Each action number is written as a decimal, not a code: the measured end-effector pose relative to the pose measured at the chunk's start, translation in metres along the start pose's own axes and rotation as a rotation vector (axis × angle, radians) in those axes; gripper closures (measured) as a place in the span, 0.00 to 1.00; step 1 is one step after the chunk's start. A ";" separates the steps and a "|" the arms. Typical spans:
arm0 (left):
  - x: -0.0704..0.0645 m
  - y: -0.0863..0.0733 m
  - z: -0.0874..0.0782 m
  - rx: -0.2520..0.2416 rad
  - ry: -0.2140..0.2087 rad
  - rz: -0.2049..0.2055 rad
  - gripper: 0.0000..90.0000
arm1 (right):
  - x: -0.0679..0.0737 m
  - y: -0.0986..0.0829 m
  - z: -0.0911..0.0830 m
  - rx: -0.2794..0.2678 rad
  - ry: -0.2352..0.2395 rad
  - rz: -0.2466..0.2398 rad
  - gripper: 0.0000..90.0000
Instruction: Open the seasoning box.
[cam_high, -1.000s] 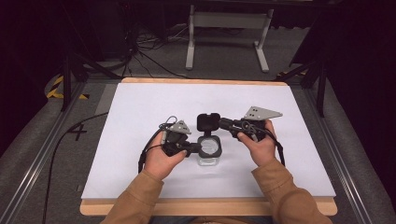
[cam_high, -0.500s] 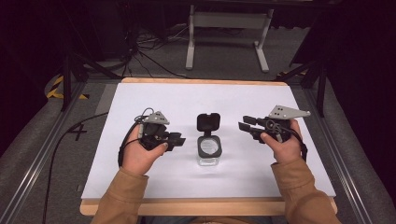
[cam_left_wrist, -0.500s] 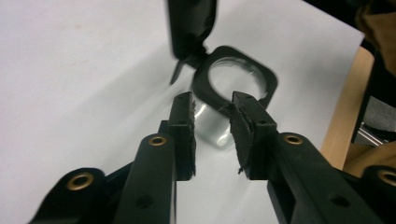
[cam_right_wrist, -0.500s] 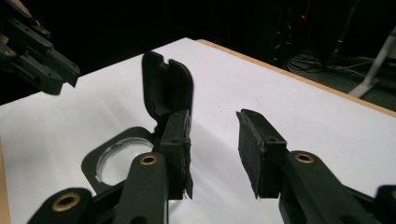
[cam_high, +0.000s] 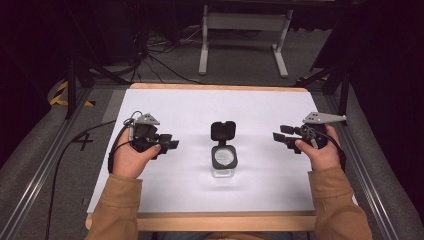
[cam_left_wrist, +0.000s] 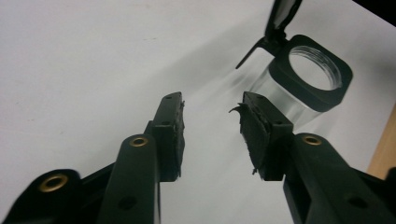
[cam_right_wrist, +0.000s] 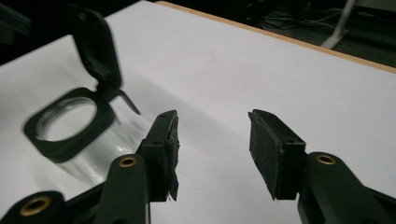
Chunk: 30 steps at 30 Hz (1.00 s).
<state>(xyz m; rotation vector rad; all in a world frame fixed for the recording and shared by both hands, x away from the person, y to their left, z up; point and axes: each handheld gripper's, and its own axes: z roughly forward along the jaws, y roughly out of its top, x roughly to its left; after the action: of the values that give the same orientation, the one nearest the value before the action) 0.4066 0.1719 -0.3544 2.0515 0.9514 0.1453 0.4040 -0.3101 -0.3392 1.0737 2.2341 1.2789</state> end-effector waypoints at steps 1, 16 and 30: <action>0.004 -0.001 0.001 0.008 0.010 0.007 0.63 | -0.003 -0.002 0.000 0.010 -0.009 0.010 0.55; 0.046 -0.025 0.028 0.036 0.099 -0.014 0.39 | -0.048 -0.036 0.018 0.152 -0.140 0.061 0.45; 0.061 -0.039 0.043 0.122 0.118 -0.077 0.33 | -0.064 -0.060 0.040 0.259 -0.161 0.098 0.44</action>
<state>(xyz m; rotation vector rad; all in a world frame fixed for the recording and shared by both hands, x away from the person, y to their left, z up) 0.4452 0.1983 -0.4244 2.1332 1.1347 0.1727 0.4438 -0.3541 -0.4156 1.3429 2.2905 0.9184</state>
